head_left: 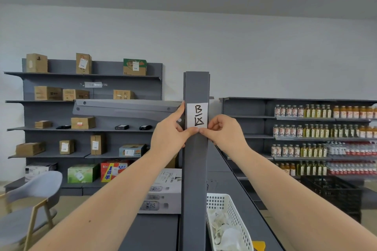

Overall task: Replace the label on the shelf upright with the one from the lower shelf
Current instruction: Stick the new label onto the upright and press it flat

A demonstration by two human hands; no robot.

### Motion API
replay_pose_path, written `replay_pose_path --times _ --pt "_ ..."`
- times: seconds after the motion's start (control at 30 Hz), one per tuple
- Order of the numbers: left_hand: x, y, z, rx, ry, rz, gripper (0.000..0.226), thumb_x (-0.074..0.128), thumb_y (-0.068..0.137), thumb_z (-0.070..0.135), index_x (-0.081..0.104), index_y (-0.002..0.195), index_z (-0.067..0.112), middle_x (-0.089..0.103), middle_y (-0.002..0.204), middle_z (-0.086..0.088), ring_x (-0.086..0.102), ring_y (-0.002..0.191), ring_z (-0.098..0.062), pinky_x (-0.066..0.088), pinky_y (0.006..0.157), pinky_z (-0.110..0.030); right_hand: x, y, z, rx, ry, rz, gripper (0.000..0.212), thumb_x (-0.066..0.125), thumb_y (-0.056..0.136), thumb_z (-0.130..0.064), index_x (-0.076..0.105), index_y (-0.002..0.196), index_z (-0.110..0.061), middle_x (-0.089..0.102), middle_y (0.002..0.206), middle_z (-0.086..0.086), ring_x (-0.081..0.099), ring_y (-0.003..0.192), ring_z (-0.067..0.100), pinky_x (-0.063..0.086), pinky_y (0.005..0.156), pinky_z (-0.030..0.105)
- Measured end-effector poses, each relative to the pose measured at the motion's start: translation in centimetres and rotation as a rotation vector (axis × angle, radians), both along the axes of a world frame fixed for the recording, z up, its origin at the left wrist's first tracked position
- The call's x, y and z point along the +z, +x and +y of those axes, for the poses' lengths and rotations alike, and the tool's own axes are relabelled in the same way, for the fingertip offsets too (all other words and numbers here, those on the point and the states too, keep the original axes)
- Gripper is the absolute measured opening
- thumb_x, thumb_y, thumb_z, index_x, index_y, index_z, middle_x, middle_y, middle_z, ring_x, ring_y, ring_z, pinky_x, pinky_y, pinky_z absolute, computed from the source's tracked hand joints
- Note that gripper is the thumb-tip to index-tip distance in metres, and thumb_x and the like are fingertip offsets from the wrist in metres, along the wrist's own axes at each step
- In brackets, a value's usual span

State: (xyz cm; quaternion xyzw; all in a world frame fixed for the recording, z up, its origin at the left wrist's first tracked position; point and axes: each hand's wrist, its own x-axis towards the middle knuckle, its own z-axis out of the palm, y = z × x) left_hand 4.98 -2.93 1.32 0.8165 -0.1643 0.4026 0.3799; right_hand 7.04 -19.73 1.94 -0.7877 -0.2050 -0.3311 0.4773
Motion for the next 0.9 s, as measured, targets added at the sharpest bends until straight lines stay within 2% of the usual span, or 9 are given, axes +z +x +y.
replay_pose_path --times 0.07,0.13,0.2,0.33,0.43,0.57,0.77,0.83,0.9 --pt "-0.1 0.1 0.0 -0.006 -0.006 0.018 0.084 0.071 0.081 0.043 0.021 0.148 0.040 0.071 0.063 -0.003 0.065 0.049 -0.012 0.058 0.059 -0.030 0.1 0.1 0.0 -0.003 -0.008 0.010 0.028 0.081 0.068 -0.028 0.060 0.073 -0.010 0.059 0.062 0.003 0.053 0.053 0.014 0.046 0.051 0.028" --pt "0.1 0.2 0.3 -0.053 -0.010 0.076 0.082 0.070 0.084 0.038 0.021 0.149 0.040 0.072 0.065 -0.004 0.065 0.047 -0.009 0.056 0.053 -0.022 0.4 0.2 -0.4 0.072 0.027 0.080 0.024 0.080 0.071 -0.021 0.061 0.076 -0.007 0.060 0.063 0.007 0.057 0.054 0.016 0.051 0.054 0.032" --pt "0.5 0.0 0.8 -0.130 -0.036 0.170 0.079 0.068 0.088 0.026 0.020 0.149 0.040 0.073 0.067 -0.006 0.066 0.047 -0.008 0.054 0.048 -0.017 0.4 0.3 -0.9 0.193 0.094 0.170 0.015 0.075 0.076 -0.008 0.061 0.080 -0.003 0.061 0.064 0.010 0.059 0.053 0.016 0.054 0.053 0.026" --pt "0.8 -0.1 1.2 -0.247 -0.074 0.268 0.079 0.063 0.092 0.013 0.016 0.148 0.044 0.071 0.066 -0.009 0.068 0.050 -0.015 0.059 0.053 -0.027 0.1 0.4 -1.1 0.293 0.168 0.209 0.009 0.067 0.082 0.001 0.062 0.077 -0.004 0.060 0.063 0.011 0.059 0.054 0.018 0.057 0.056 0.026" --pt "0.8 -0.1 1.0 -0.203 -0.042 0.251 0.079 0.062 0.092 0.013 0.015 0.148 0.044 0.072 0.068 -0.007 0.069 0.050 -0.013 0.057 0.051 -0.023 0.1 0.5 -1.1 0.280 0.197 0.216 0.007 0.070 0.080 0.000 0.063 0.077 -0.002 0.061 0.061 0.010 0.060 0.053 0.019 0.057 0.055 0.029" --pt "0.5 0.0 0.7 -0.159 -0.034 0.234 0.078 0.060 0.093 0.015 0.013 0.149 0.044 0.072 0.073 -0.008 0.068 0.052 -0.011 0.056 0.050 -0.020 0.2 0.3 -1.0 0.287 0.230 0.227 0.009 0.070 0.080 -0.001 0.061 0.080 0.002 0.061 0.061 0.011 0.060 0.052 0.018 0.056 0.051 0.025" --pt "0.1 -1.0 0.4 -0.112 -0.014 0.251 0.085 0.066 0.089 0.027 0.009 0.149 0.045 0.073 0.086 -0.015 0.071 0.076 -0.024 0.060 0.061 -0.027 0.3 -0.4 -1.1 0.294 0.215 0.242 0.009 0.070 0.081 -0.006 0.061 0.080 -0.004 0.062 0.065 0.010 0.061 0.057 0.018 0.054 0.051 0.022" --pt "-0.2 -1.5 0.3 -0.091 -0.029 0.250 0.082 0.065 0.089 0.031 0.011 0.149 0.044 0.072 0.093 -0.016 0.069 0.083 -0.027 0.059 0.067 -0.032 0.1 -0.9 -1.3 0.291 0.207 0.237 0.011 0.071 0.081 -0.009 0.063 0.084 -0.004 0.064 0.069 0.011 0.061 0.060 0.019 0.052 0.049 0.020" --pt "-0.7 -2.1 0.1 -0.101 -0.075 0.268 0.075 0.064 0.090 0.034 0.019 0.149 0.043 0.071 0.098 -0.013 0.068 0.087 -0.024 0.059 0.067 -0.029 -0.3 -1.6 -1.5 0.278 0.199 0.226 0.016 0.072 0.081 -0.012 0.064 0.092 -0.004 0.066 0.075 0.011 0.063 0.065 0.019 0.052 0.051 0.020"
